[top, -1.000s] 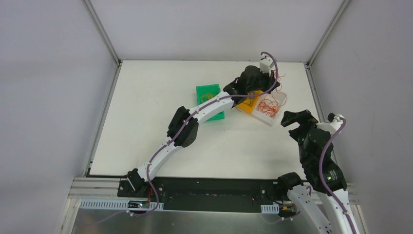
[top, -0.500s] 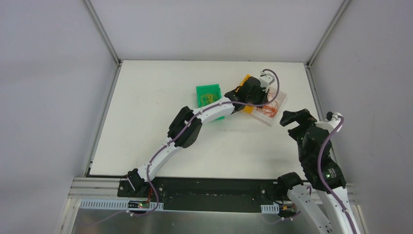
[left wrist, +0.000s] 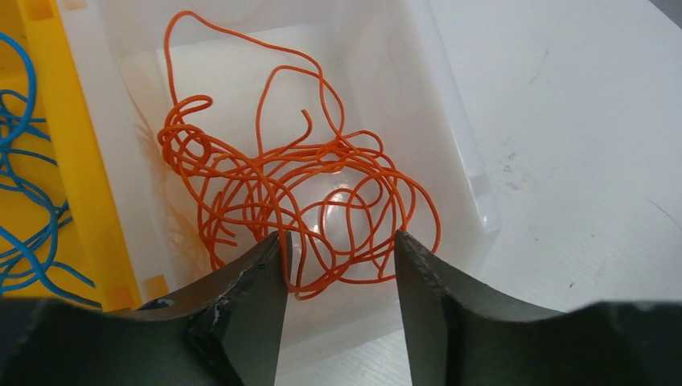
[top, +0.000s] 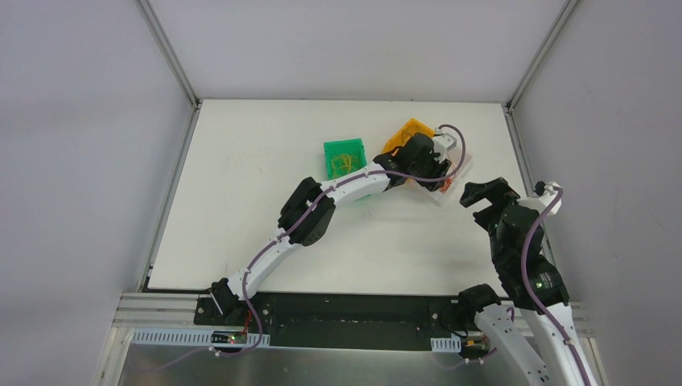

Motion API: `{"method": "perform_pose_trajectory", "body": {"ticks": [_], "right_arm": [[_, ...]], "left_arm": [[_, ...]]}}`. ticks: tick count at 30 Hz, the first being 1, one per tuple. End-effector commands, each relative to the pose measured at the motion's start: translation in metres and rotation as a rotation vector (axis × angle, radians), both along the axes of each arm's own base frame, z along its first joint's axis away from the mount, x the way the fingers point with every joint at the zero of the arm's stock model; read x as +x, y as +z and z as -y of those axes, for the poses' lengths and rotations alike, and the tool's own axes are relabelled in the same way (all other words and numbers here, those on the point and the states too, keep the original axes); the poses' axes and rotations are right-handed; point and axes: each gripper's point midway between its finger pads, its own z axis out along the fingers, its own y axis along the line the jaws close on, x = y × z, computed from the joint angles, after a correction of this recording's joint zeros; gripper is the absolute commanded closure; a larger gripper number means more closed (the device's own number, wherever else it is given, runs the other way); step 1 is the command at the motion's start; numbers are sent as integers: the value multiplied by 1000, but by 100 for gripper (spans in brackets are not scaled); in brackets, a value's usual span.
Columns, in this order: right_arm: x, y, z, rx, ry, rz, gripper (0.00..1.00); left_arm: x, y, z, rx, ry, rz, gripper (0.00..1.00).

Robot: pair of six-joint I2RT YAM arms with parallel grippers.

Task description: Untangle the cables

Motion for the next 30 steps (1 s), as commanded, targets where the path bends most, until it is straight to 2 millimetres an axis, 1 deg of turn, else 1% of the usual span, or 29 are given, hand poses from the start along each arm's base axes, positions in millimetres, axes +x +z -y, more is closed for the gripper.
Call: {"method": "perform_pose_trajectory", "body": {"ticks": [1,3,5,7,9,10,11,12,15,16,17,18,20,22,25,26,27,28,30], "right_arm": [[1,21,4,18,-22,49,2],[-1,23,6,12,-29,52,2],[-3,27,9,6,-39,57,2],[-6,29,11,-1,-45,61,2],[-9,31,12,-7,-40,64,2],[-9,32,11,-11,-32,65,2],[-10,31,9,-13,-19,64,2],[-9,29,7,-19,-3,60,1],[-8,25,-3,-26,56,41,1],[-7,23,-5,-24,66,35,1],[-7,20,-8,-22,79,27,1],[-6,19,-10,-17,89,27,1],[-4,15,-15,-13,115,28,1],[1,10,-25,-13,164,26,1],[9,-3,-43,-28,257,-7,1],[10,-8,-48,-33,284,-15,1],[12,-11,-52,-30,303,-14,1],[15,-15,-54,-28,309,-12,1],[22,-16,-59,-18,323,42,1]], "left_arm": [[4,91,5,-125,34,85,45],[-1,110,9,-162,26,94,38],[-9,127,11,-180,17,111,26],[-20,146,8,-189,16,129,16],[-33,162,0,-196,21,147,9],[-39,169,-9,-196,31,151,4],[-46,162,-21,-182,42,145,1],[-53,180,-37,-200,58,165,1],[-67,192,-87,-170,139,205,1],[-72,192,-106,-147,165,221,1],[-77,199,-125,-141,192,244,1],[-84,198,-143,-125,213,254,1],[-98,207,-181,-118,264,278,1],[-111,210,-220,-100,324,285,1],[-127,202,-278,-51,443,275,1],[-131,196,-295,-33,479,272,1],[-136,185,-313,-7,513,273,1],[-139,180,-329,1,554,281,1],[-144,166,-359,20,638,288,1]]}}
